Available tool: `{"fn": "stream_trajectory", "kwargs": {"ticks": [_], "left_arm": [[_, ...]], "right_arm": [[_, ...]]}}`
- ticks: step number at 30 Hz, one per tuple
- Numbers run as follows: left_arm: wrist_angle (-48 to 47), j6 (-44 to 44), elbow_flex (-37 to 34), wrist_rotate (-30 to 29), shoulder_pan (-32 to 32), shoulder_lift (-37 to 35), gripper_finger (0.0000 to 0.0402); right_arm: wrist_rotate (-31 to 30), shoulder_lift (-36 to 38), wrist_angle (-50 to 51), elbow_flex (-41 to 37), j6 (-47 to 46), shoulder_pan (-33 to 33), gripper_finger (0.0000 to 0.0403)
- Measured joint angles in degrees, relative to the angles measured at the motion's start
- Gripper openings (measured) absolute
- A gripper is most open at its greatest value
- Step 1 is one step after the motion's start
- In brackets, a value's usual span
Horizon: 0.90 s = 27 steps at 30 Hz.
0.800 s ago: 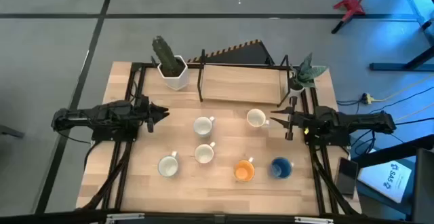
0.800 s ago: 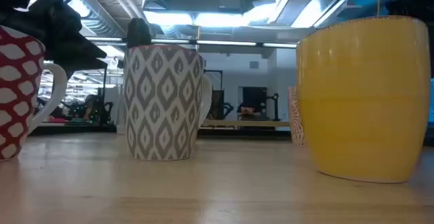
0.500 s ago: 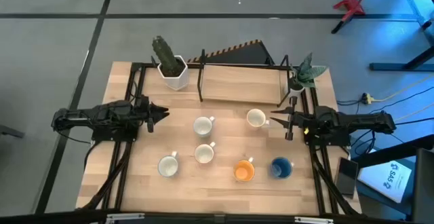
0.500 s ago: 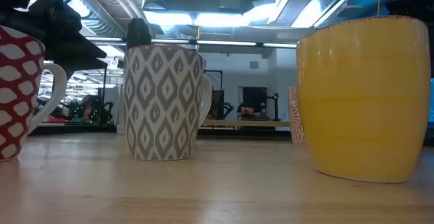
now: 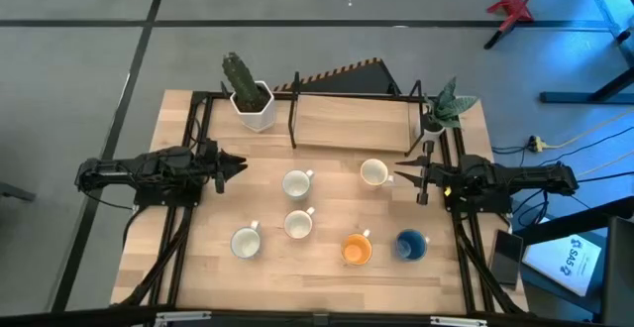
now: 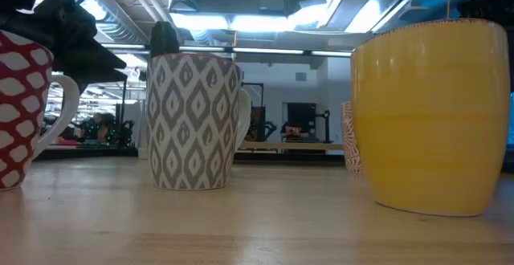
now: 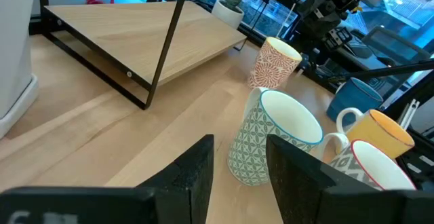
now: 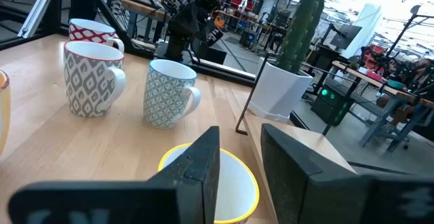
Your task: Place coffee mugs
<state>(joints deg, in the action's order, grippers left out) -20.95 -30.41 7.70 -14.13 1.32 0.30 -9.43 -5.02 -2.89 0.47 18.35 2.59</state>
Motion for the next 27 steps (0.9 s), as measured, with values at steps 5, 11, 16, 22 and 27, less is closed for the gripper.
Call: {"fn": "stream_trajectory", "kwargs": {"ticks": [5,11,16,22,27], "left_arm": [[-0.02,0.00,0.00,0.02,0.00,0.00,0.0129],[-0.01,0.01,0.00,0.01,0.00,0.01,0.0129],[-0.01,0.02,0.00,0.02,0.00,0.02,0.0129],[0.26,0.72,0.00,-1.67,-0.02,0.02,0.0129],[3.91,-5.33,0.00,-4.83,0.00,0.02,0.0129]], "right_arm": [[0.02,0.00,-0.01,0.00,0.00,0.00,0.0097],[0.00,0.00,-0.01,0.00,0.00,0.02,0.0097],[-0.02,0.00,-0.30,-0.01,-0.07,0.00,0.0097],[3.43,-0.02,-3.46,0.00,-8.84,0.02,0.0097],[1.43,-0.01,-9.83,-0.02,-11.18,0.01,0.0097]]}}
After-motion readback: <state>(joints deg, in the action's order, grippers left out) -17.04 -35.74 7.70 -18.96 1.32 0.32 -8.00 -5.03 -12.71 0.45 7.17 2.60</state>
